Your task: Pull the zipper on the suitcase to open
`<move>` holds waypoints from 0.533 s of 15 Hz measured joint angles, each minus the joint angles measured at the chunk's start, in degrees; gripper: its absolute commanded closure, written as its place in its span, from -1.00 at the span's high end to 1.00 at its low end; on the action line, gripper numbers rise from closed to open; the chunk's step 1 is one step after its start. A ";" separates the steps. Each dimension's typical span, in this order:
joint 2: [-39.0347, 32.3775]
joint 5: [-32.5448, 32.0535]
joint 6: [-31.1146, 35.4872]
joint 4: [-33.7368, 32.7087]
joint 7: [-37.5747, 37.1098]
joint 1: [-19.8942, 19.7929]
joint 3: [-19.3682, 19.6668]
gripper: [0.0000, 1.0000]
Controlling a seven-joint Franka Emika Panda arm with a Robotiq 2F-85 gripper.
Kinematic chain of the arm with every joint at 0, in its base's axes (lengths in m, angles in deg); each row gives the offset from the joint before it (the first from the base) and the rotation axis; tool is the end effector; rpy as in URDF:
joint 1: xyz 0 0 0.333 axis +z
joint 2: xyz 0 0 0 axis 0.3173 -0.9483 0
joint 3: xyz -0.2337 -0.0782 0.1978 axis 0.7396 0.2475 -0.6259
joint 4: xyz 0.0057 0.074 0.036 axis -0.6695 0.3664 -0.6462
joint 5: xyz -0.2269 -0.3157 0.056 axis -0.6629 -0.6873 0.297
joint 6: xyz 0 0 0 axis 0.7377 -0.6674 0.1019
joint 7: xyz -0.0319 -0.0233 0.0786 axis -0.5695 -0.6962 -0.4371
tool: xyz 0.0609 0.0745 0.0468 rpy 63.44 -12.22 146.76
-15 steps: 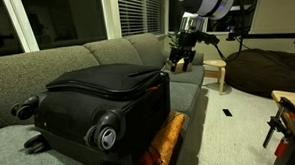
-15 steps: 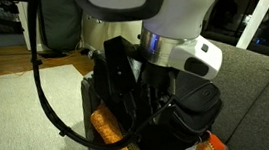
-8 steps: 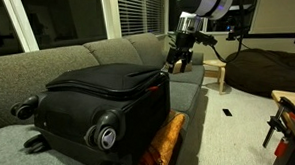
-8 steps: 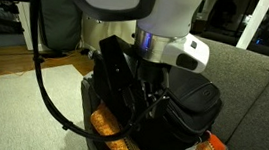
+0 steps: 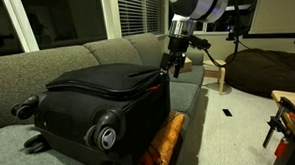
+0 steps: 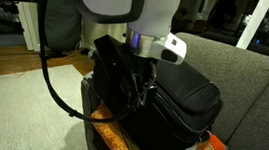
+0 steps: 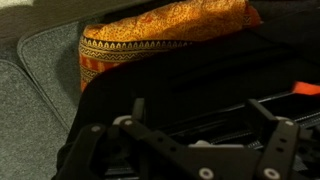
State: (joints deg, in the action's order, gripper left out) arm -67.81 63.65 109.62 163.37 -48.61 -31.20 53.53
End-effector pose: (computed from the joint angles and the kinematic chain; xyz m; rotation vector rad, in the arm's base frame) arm 0.5277 -0.1093 0.2316 -2.9033 0.3288 -0.2228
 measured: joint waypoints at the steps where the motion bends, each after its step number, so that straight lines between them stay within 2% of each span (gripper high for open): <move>1: -0.79 -0.59 0.00 -1.16 0.03 -0.11 0.20 1.00; 8: -7.45 -4.76 -1.39 -9.80 0.42 -1.15 0.68 1.00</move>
State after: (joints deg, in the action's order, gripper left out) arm -75.25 58.89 108.23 153.58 -48.18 -32.36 54.21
